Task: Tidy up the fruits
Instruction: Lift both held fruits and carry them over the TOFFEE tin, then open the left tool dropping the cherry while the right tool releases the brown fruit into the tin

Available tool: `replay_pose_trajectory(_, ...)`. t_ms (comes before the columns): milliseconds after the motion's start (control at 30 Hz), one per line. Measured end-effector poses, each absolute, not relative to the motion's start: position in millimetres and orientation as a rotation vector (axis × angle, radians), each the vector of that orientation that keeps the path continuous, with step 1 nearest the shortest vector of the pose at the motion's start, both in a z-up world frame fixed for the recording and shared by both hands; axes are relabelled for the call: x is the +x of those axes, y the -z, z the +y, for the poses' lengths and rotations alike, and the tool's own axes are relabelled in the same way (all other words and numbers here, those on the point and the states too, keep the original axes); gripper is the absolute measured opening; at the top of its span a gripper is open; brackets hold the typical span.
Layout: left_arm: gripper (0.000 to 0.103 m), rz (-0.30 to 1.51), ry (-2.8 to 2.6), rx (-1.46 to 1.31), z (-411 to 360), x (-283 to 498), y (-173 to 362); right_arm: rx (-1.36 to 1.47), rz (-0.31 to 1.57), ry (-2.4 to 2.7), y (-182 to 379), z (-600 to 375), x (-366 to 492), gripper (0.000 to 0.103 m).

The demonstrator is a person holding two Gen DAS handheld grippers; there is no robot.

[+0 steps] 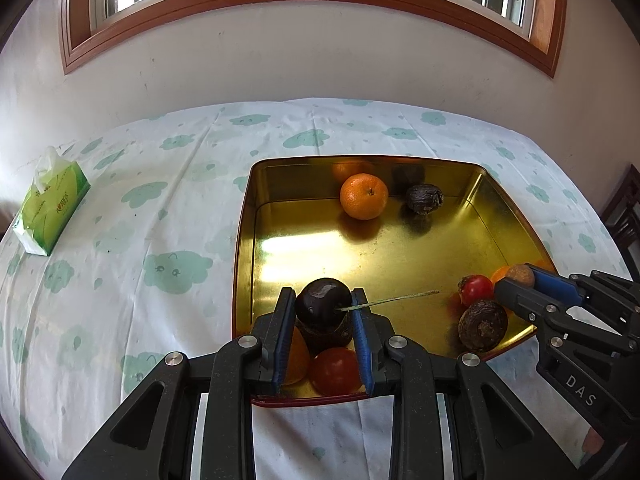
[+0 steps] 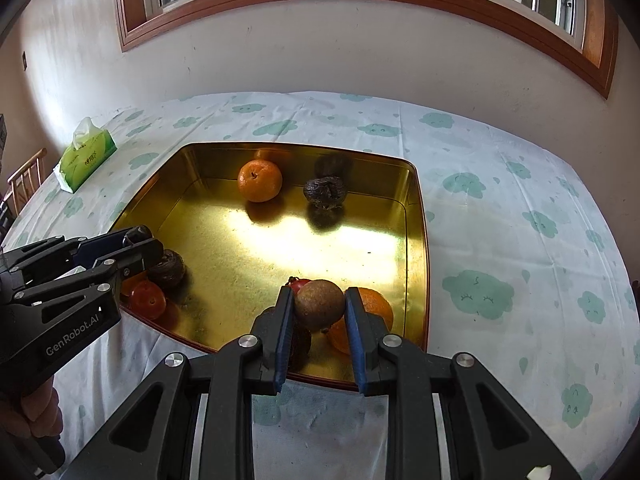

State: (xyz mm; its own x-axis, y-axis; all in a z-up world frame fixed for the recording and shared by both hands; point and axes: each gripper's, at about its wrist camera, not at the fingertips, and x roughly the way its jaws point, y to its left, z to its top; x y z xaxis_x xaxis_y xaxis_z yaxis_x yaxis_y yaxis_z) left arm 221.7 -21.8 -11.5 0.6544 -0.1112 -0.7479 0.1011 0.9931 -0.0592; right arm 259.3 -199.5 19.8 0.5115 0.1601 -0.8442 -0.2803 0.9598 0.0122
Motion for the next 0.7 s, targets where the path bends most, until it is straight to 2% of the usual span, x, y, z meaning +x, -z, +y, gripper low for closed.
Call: replay_pose_trajectory(700,0.029,0.843,0.094,0.014,-29.1,225.8,20.9,-0.131,0.990,-0.267,-16.2,-192.9,263.9,0.025)
